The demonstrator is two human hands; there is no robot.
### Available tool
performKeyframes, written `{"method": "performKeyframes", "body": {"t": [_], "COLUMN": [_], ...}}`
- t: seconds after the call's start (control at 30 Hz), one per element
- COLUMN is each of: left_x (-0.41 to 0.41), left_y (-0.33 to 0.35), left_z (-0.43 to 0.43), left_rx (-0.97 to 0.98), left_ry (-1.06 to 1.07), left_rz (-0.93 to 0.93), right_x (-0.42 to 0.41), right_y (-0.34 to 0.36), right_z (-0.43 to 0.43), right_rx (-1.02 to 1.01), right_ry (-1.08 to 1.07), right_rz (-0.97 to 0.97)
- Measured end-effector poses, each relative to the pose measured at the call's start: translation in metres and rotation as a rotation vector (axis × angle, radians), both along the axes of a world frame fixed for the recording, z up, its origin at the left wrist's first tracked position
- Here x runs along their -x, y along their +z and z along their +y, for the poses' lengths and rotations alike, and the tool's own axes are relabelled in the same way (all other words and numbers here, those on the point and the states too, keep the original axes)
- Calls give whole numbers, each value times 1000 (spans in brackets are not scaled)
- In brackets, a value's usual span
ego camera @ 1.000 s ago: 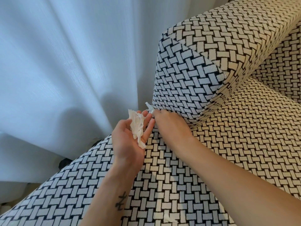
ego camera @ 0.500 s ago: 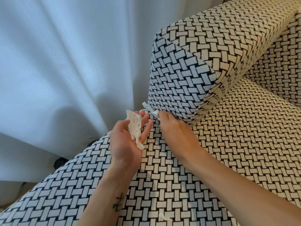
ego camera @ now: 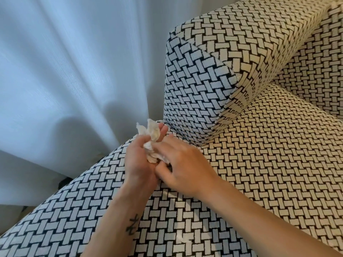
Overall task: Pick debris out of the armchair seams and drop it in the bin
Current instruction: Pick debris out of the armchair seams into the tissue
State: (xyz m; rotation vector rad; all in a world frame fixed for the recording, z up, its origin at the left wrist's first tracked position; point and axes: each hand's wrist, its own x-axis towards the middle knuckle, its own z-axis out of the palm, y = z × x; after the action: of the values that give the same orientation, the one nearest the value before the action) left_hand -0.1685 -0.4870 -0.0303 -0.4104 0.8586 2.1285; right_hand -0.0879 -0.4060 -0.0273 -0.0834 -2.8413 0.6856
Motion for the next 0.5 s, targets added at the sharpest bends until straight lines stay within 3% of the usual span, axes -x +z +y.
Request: {"method": "performKeyframes", "body": {"t": [0.23,0.37,0.5], "left_x": [3,2,-3], "left_y": [-4,-7,-5], "left_z": [-1,0,1], "left_rx": [26,61,49], "left_ry": [147,67,-53], "left_rz": [64,129,163], "right_x": [-7,-6,9], "right_y": [-4,-2,-3], "right_z": [1,2,1], "right_rx": [387,681,756], "right_ry": [-128,-323,-456], "right_rz": [-50,24,-13]}}
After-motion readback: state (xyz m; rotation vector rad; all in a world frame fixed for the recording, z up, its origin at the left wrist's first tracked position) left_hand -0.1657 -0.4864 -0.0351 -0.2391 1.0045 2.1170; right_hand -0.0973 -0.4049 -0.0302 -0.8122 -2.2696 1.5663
